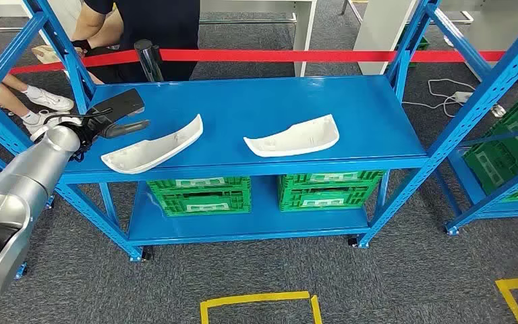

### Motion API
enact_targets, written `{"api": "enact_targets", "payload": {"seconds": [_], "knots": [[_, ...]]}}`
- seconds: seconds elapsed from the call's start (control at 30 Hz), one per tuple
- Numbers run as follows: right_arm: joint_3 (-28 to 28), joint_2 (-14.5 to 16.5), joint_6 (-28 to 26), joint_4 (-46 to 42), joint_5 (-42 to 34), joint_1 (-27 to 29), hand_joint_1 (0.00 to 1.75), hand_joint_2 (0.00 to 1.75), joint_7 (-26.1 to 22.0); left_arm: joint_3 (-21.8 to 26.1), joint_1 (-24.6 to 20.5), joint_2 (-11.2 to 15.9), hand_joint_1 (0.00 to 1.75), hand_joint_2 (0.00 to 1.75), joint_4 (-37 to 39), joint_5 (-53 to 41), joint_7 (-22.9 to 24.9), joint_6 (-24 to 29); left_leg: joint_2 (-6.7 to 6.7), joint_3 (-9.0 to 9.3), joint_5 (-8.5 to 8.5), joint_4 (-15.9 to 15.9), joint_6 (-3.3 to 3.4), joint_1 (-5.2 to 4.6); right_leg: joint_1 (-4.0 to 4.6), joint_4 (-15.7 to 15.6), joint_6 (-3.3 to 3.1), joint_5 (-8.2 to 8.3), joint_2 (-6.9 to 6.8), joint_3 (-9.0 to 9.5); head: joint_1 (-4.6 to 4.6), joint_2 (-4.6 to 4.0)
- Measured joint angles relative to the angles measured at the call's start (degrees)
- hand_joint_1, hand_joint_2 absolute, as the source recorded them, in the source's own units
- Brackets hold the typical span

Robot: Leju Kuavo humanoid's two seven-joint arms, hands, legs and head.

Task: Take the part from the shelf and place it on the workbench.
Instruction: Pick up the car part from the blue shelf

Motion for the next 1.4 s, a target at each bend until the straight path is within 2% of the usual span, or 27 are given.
{"api": "enact_targets", "payload": {"seconds": [0.07, 0.13, 0.17, 0.27, 0.87, 1.1, 1.23, 1.4], "knots": [[-0.1, 0.0, 0.0, 0.0, -0.3, 0.0, 0.0, 0.0, 0.0, 0.2, 0.4, 0.2, 0.0, 1.75, -0.9, 1.2, -1.6, -2.7, -0.02, 0.01, -0.04, 0.1, 0.06, -0.07, -0.15, 0.0, 1.04, -0.06, -0.03, 0.05, 0.0, 0.0], [-0.3, 0.0, 0.0, 0.0, -0.9, 0.0, 0.0, 0.0, 0.0, 0.8, 1.4, 0.5, 0.0, 1.75, -3.3, 3.9, -4.3, -7.8, -0.04, 0.12, -0.07, 0.2, 0.12, -0.14, -0.32, -0.1, 2.25, -0.11, -0.07, 0.16, 0.0, 0.0], [-0.5, 0.0, 0.0, 0.0, -1.2, 0.0, 0.0, 0.0, 0.0, 1.0, 1.9, 0.5, 0.0, 1.75, -4.5, 5.0, -5.3, -9.7, -0.03, 0.2, -0.07, 0.2, 0.12, -0.15, -0.34, 0.0, 2.4, -0.1, -0.07, 0.21, 0.0, 0.0], [-1.1, 0.0, 0.0, 0.0, -1.9, 0.1, 0.0, 0.0, 0.0, 1.3, 3.2, 0.2, 0.0, 1.75, -7.4, 6.4, -6.4, -12.7, 0.01, 0.37, -0.04, 0.2, 0.09, -0.14, -0.33, 0.0, 2.42, -0.09, -0.06, 0.3, -0.01, 0.0], [-1.7, 0.0, 0.0, 0.0, -2.1, 0.1, 0.0, 0.0, 0.0, 0.4, 6.0, -1.7, 0.0, 1.75, -13.5, 7.3, -5.0, -15.5, 0.03, 0.45, -0.04, 0.2, 0.07, -0.12, -0.31, 0.1, 2.41, -0.1, -0.06, 0.36, 0.0, 0.0], [-1.7, 0.0, 0.0, 0.0, -1.3, 0.2, 0.0, 0.0, 0.0, -0.8, 9.7, -1.1, 0.0, 1.75, -16.9, 5.9, -2.3, -12.9, 0.04, 0.48, -0.04, 0.2, 0.07, -0.12, -0.3, 0.1, 2.4, -0.11, -0.05, 0.4, 0.0, 0.0], [-1.7, 0.0, 0.0, 0.0, -0.9, 0.3, 0.0, 0.0, 0.0, -2.3, 10.2, -0.1, 0.0, 1.75, -17.5, 4.6, -1.2, -11.8, 0.01, 0.49, -0.04, 0.2, 0.07, -0.11, -0.29, 0.1, 2.36, -0.14, -0.06, 0.41, -0.01, 0.0], [-1.7, 0.0, 0.0, 0.0, -0.9, 0.4, 0.0, 0.0, 0.0, -4.9, 10.1, 0.3, 0.0, 1.75, -17.0, 0.2, 1.6, -6.7, 0.03, 0.5, -0.04, 0.2, 0.07, -0.11, -0.29, 0.1, 2.36, -0.15, -0.06, 0.42, -0.01, 0.0]]}}
